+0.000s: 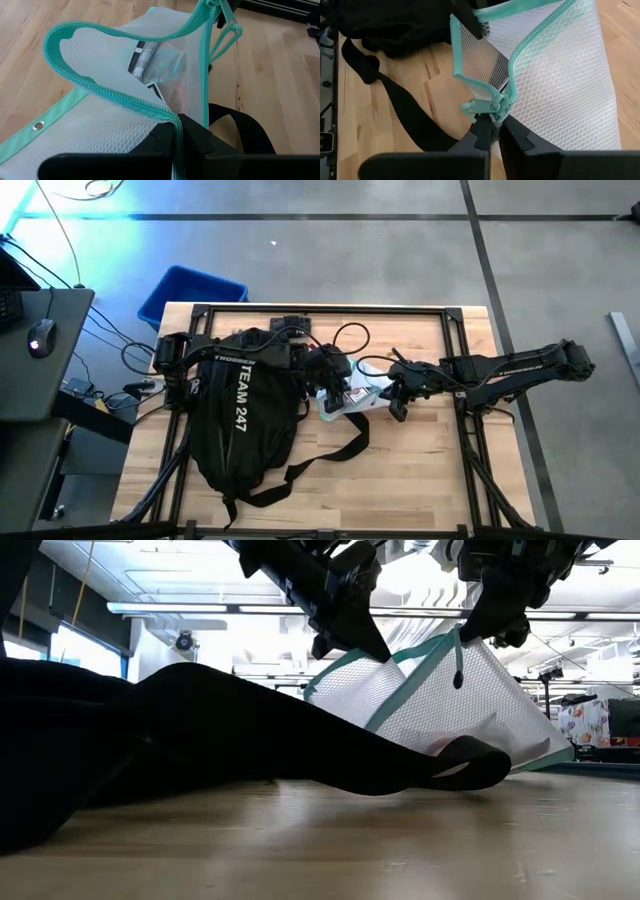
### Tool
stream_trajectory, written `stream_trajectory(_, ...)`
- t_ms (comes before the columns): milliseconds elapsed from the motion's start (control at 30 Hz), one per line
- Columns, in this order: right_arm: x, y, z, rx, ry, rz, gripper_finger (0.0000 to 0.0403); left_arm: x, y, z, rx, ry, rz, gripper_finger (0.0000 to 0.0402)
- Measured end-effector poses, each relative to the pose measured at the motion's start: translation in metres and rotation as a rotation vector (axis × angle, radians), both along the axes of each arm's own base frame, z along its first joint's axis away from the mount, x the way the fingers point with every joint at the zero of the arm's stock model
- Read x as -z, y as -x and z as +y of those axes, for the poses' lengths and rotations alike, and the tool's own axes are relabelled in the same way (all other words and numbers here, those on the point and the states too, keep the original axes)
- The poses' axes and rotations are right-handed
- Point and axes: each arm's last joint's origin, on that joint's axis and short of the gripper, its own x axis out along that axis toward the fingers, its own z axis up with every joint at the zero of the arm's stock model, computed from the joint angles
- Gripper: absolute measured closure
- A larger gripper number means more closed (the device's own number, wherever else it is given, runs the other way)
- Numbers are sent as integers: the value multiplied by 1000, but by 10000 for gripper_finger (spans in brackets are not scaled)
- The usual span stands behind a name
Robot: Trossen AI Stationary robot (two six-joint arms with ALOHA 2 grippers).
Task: Unpack backpack
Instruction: Close the transparent zip bag
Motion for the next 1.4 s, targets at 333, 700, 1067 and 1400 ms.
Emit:
stream_trajectory(333, 0, 0, 0, -1, 1, 0, 403, 0, 0, 0, 0, 0, 0, 401)
stream_trajectory(700, 0, 0, 0, -7, 12, -4, 403, 0, 0, 0, -1, 0, 0, 401)
stream_trajectory(1067, -1, -1, -1, 19, 18, -10, 403, 0, 0, 0, -1, 0, 0, 401)
stream_trajectory(1400, -1, -1, -1, -2, 32, -9, 403, 0, 0, 0, -1, 0, 0, 401)
